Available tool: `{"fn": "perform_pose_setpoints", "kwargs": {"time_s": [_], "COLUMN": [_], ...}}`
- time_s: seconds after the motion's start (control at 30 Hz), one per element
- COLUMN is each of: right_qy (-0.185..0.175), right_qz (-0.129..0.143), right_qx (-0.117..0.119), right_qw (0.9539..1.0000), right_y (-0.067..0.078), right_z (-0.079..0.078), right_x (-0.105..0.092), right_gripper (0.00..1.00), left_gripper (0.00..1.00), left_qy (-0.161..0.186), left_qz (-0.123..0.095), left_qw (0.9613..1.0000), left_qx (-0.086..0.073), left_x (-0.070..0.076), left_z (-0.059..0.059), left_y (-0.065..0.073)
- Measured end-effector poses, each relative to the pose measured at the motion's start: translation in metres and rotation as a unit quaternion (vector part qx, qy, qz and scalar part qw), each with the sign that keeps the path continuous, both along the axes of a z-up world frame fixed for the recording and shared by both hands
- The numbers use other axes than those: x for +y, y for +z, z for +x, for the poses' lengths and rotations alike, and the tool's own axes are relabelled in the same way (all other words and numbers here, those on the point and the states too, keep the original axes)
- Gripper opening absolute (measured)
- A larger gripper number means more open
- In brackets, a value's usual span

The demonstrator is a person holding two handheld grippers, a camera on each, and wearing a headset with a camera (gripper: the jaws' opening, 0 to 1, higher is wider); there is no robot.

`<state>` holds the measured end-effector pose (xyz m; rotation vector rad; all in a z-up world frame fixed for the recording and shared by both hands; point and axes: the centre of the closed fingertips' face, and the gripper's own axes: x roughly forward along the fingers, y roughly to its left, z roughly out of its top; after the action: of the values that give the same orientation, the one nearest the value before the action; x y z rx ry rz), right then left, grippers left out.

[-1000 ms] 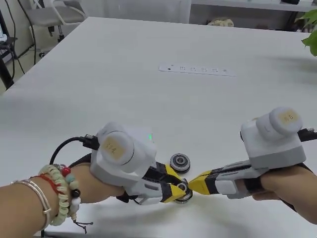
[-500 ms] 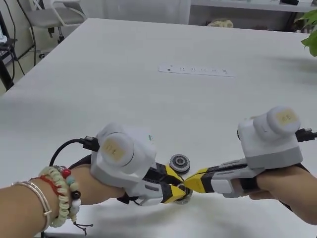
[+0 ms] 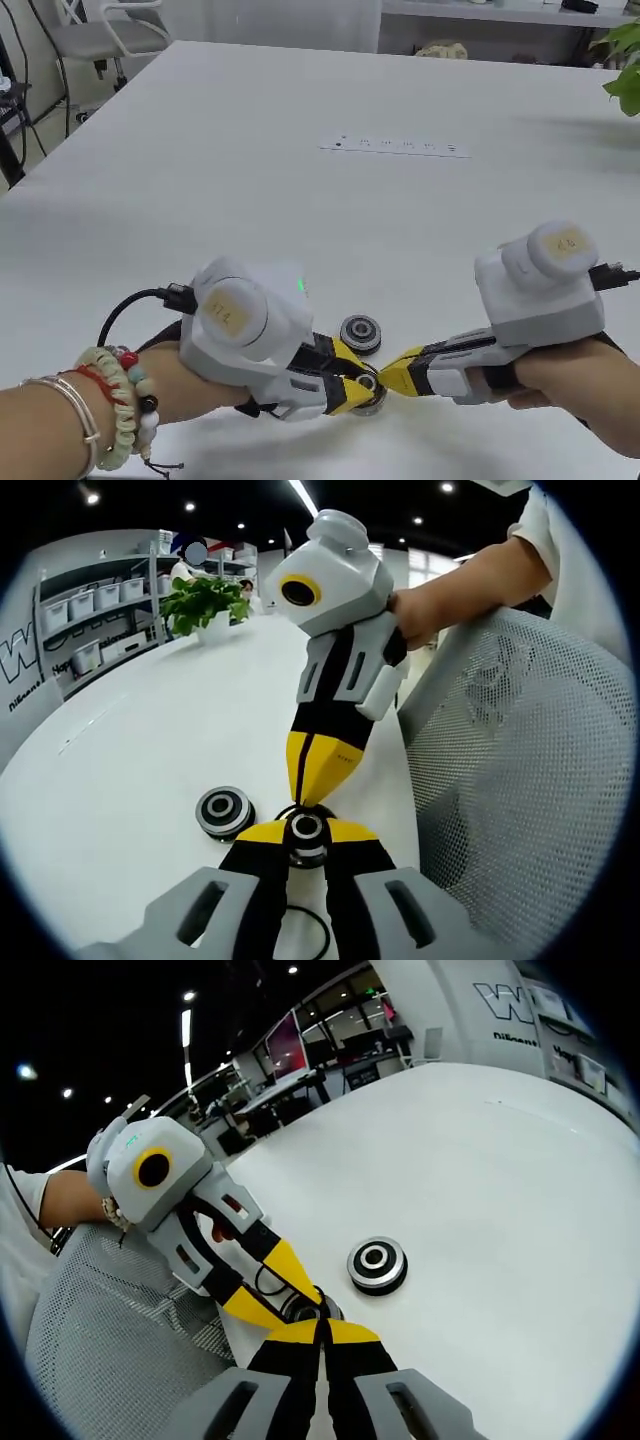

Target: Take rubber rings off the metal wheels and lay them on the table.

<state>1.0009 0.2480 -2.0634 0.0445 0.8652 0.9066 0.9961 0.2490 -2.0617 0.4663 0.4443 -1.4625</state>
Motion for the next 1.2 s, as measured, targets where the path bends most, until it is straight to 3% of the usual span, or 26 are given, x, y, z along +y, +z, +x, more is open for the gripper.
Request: {"fn": "perform_pose_setpoints", "kwargs": {"time_s": [0.2,0.47,0.63,0.77,0.83,1.07,1.2], "right_qy": [0.001,0.000,-0.003,-0.005,-0.006,-0.009,-0.011], "right_qz": [-0.004,-0.003,-0.001,0.000,0.001,0.004,0.009], "right_qx": [0.001,0.000,0.000,-0.001,-0.002,-0.004,-0.005], "right_qw": [1.0000,1.0000,1.0000,1.0000,1.0000,0.9999,0.9999], "right_y": [-0.002,-0.001,0.000,0.002,0.002,0.004,0.007], "right_z": [0.000,0.000,0.001,0.001,0.002,0.003,0.004], "right_x": [-0.001,-0.001,-0.002,-0.002,-0.002,-0.003,-0.003], "right_gripper": [0.00,0.00,0.00,0.00,0.00,0.00,0.00], "left_gripper": [0.08,0.08,0.18,0.24,0.29,0.42,0.47], "left_qy": [0.004,-0.009,-0.022,-0.030,-0.027,-0.043,-0.053], "left_qz": [0.000,0.011,0.003,-0.001,-0.007,-0.023,-0.022], "left_qw": [1.0000,0.9998,0.9997,0.9995,0.9995,0.9987,0.9982], "left_qx": [-0.001,-0.015,0.005,0.008,0.017,0.012,-0.016], "left_x": [-0.002,-0.003,-0.003,-0.001,-0.002,0.000,0.002], "left_z": [0.000,-0.002,-0.007,-0.009,-0.010,-0.017,-0.017], "left_y": [0.000,0.001,0.008,0.016,0.022,0.046,0.060]}}
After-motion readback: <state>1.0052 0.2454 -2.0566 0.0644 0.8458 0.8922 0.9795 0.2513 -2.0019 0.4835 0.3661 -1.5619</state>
